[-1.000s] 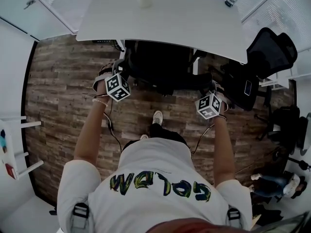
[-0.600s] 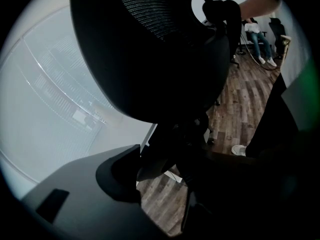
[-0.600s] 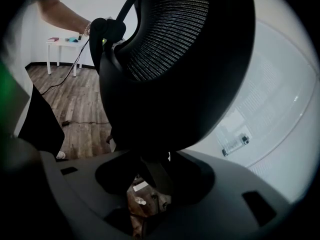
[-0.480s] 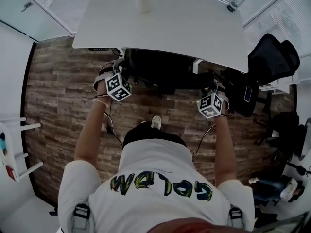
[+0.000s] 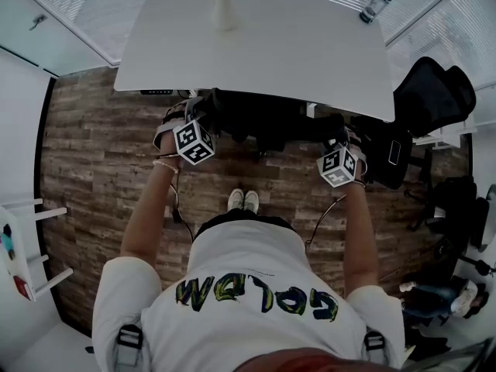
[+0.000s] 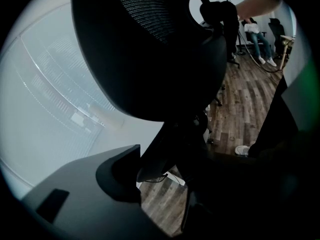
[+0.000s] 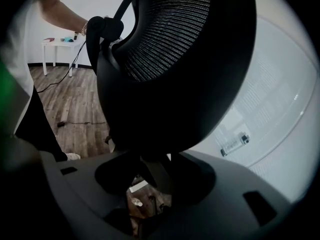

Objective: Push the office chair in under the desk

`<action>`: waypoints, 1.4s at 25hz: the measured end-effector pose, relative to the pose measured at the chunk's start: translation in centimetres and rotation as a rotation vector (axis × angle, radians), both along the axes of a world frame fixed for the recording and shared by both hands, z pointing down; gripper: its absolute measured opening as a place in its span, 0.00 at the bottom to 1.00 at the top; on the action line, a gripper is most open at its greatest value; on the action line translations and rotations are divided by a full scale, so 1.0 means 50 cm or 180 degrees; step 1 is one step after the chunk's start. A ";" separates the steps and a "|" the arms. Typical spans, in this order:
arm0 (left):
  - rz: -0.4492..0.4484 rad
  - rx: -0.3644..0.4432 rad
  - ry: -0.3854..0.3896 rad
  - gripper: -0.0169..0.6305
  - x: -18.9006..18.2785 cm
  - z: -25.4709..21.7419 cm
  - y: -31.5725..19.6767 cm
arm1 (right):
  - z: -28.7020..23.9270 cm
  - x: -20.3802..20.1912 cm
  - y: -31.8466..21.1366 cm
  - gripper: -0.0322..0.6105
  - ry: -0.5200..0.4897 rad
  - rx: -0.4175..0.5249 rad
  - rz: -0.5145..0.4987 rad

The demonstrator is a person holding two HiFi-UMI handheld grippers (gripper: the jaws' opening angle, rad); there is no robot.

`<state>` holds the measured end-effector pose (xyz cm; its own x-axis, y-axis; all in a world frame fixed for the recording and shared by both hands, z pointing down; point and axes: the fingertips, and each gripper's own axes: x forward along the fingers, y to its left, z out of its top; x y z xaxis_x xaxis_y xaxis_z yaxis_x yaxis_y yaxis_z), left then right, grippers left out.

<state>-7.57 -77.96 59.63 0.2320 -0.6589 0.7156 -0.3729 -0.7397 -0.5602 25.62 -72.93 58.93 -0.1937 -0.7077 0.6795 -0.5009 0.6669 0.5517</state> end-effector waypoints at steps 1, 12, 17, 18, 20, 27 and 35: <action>0.0002 0.0008 -0.0003 0.36 -0.001 -0.001 -0.006 | 0.000 0.000 -0.005 0.35 0.0001 -0.0003 0.0010; -0.0010 0.0065 -0.0017 0.36 0.004 -0.003 -0.056 | 0.000 0.005 -0.050 0.36 0.0006 0.0013 0.0065; -0.0012 0.0033 -0.0018 0.36 0.009 -0.007 -0.070 | -0.001 0.006 -0.068 0.36 0.0008 0.0019 0.0080; -0.0011 0.0041 -0.0027 0.36 0.008 -0.007 -0.073 | -0.002 0.006 -0.069 0.36 0.0007 0.0023 0.0076; -0.0008 0.0044 -0.0025 0.36 0.011 -0.007 -0.076 | -0.002 0.009 -0.072 0.36 0.0009 0.0023 0.0070; -0.0020 0.0088 0.0023 0.37 0.016 -0.006 -0.084 | -0.002 0.015 -0.080 0.37 -0.0007 0.0051 0.0054; -0.0210 0.0133 0.0323 0.40 0.012 -0.031 -0.065 | -0.029 0.030 -0.070 0.39 -0.0198 0.0112 0.0307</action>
<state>-6.98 -81.24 58.08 0.2569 -0.7039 0.6622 -0.4764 -0.6884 -0.5469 27.14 -76.41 57.46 -0.1647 -0.7483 0.6426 -0.5958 0.5947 0.5398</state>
